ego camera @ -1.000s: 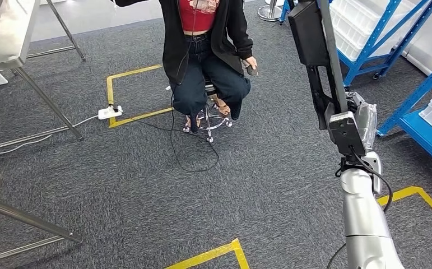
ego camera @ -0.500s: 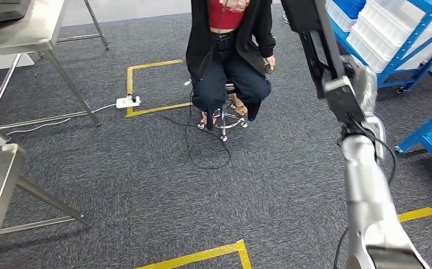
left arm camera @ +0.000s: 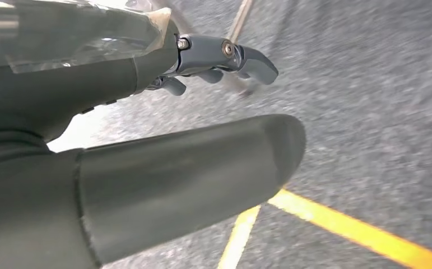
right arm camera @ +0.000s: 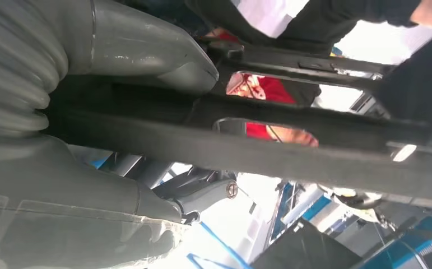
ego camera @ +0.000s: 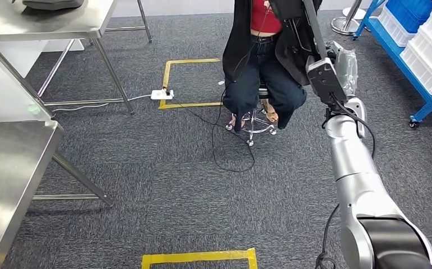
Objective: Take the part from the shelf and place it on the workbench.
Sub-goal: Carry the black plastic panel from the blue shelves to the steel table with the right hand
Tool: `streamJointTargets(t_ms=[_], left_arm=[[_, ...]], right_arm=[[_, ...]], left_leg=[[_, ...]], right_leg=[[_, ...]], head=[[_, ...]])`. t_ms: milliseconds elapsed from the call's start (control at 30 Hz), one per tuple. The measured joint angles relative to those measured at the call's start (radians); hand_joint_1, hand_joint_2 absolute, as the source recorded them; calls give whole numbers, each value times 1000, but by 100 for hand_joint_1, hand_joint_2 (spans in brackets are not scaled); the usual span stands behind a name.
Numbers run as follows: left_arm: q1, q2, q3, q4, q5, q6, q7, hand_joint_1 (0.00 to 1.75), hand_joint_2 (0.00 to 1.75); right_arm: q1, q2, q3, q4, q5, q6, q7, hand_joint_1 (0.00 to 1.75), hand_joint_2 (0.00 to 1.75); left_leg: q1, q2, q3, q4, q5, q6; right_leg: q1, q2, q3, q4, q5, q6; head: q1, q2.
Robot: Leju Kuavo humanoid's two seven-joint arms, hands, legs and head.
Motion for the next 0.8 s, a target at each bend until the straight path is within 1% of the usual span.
streamJointTargets(t_ms=[33,67,100,133,167,200,233,267,300,333,367,400,433,467,500,533,567,600,633,667,700,733,767,800], left_arm=[[2,-1,1,0,-1,-3,5,0,0],[1,-2,1,1,-2,-6,8,0,0],[1,-4,2,1,-4,-11,10,0,0],[1,-6,2,1,-7,-16,12,0,0],[1,-8,2,2,-9,-21,13,0,0],[2,-9,2,2,-11,-24,14,0,0],[2,-11,2,2,-12,-26,17,0,0],[2,-11,2,2,-12,-27,21,0,0],[1,-12,2,2,-13,-28,27,0,0],[0,-12,2,2,-13,-33,33,0,0],[-1,-12,2,2,-13,-39,39,0,0],[-2,-12,2,2,-13,-48,45,0,0],[-2,-12,2,2,-13,-57,49,0,0],[-1,-12,2,2,-13,-62,52,0,0],[0,-12,2,2,-13,-66,53,0,0],[-1,-12,2,2,-11,-68,52,0,0],[-1,-12,3,2,-4,-70,43,0,0],[-2,-12,6,2,9,-73,26,0,0],[-3,-11,10,2,25,-76,0,0,0],[-3,-10,16,2,43,-79,-28,0,0],[-3,-10,24,2,57,-82,-52,0,0],[-3,-9,30,2,68,-86,-70,0,0],[-4,-7,37,1,86,-96,-94,0,0],[-6,-1,48,-1,117,-112,-134,0,0]], right_arm=[[-5,3,3,5,-1,-1,0,175,175],[-9,4,5,10,-3,-2,-1,175,175],[-13,5,5,14,-6,-3,-1,175,175],[-17,6,6,18,-8,-5,-2,175,175],[-19,7,7,22,-10,-6,-2,175,175],[-21,8,7,27,-11,-6,-3,175,175],[-22,10,9,31,-13,-8,-5,175,175],[-23,13,11,35,-15,-10,-8,175,175],[-25,16,12,38,-18,-14,-12,175,175],[-28,18,13,41,-23,-19,-18,175,175],[-30,19,14,44,-28,-22,-22,175,175],[-32,19,14,45,-33,-24,-26,175,175],[-33,19,14,46,-36,-26,-28,175,175],[-33,19,14,46,-39,-26,-28,175,175],[-34,18,14,46,-41,-26,-28,175,175],[-34,16,14,46,-42,-26,-28,175,175],[-34,13,14,46,-44,-26,-28,175,175],[-32,8,14,46,-46,-26,-28,175,175],[-29,3,14,46,-48,-26,-27,175,175],[-24,-2,14,46,-50,-25,-26,175,175],[-18,-5,14,46,-51,-25,-25,175,175],[-13,-8,14,46,-52,-25,-24,175,175],[-8,-10,14,46,-53,-25,-23,175,175],[-3,-14,13,42,-56,-25,-24,175,175]], left_leg=[[-1,24,-13,25,-17,-3],[-1,52,-35,71,-44,-6],[-2,76,-66,135,-77,-8],[0,86,-100,207,-108,-9],[1,90,-127,263,-127,-9],[2,92,-139,288,-129,-7],[2,93,-129,272,-114,-5],[1,98,-100,220,-85,0],[-2,112,-60,148,-55,6],[-7,127,-24,83,-34,12],[-12,139,1,37,-22,17],[-17,144,13,13,-19,21],[-21,138,13,8,-20,24],[-21,129,13,4,-17,29],[-20,122,16,-3,-13,35],[-17,114,20,-10,-8,41],[-14,107,23,-16,-4,46],[-13,99,25,-18,-1,50],[-12,90,25,-18,0,51],[-12,79,24,-18,0,51],[-12,69,24,-17,0,51],[-10,58,24,-16,0,50],[-8,49,24,-14,0,48],[-6,38,23,-10,-1,44]], right_leg=[[-1,-9,1,-2,2,-10],[-1,-18,1,-3,3,-19],[4,-28,1,-3,2,-26],[8,-39,1,-3,1,-30],[13,-49,1,-2,1,-31],[16,-59,1,-2,0,-32],[18,-67,1,-2,0,-33],[20,-75,2,-2,-1,-33],[21,-82,3,-2,-1,-33],[25,-89,2,-2,-3,-31],[28,-96,2,-2,-4,-30],[31,-104,2,-2,-5,-28],[33,-112,2,-3,-6,-25],[34,-118,4,-4,-8,-22],[33,-113,2,2,-12,-18],[32,-98,-7,21,-24,-16],[30,-78,-25,60,-43,-15],[26,-57,-54,119,-68,-17],[24,-45,-88,188,-93,-19],[22,-40,-119,247,-111,-17],[19,-38,-136,278,-115,-11],[16,-37,-135,268,-104,-1],[11,-35,-114,219,-78,11],[4,-26,-80,145,-47,24]], head=[[-2,0],[-5,0],[-7,0],[-8,0],[-8,0],[-8,0],[-8,0],[-8,0],[-8,0],[-8,0],[-8,0],[-7,0],[-7,0],[-6,0],[-6,0],[-7,0],[-6,0],[-6,0],[-5,0],[-5,0],[-5,0],[-5,0],[-5,0],[-5,0]])
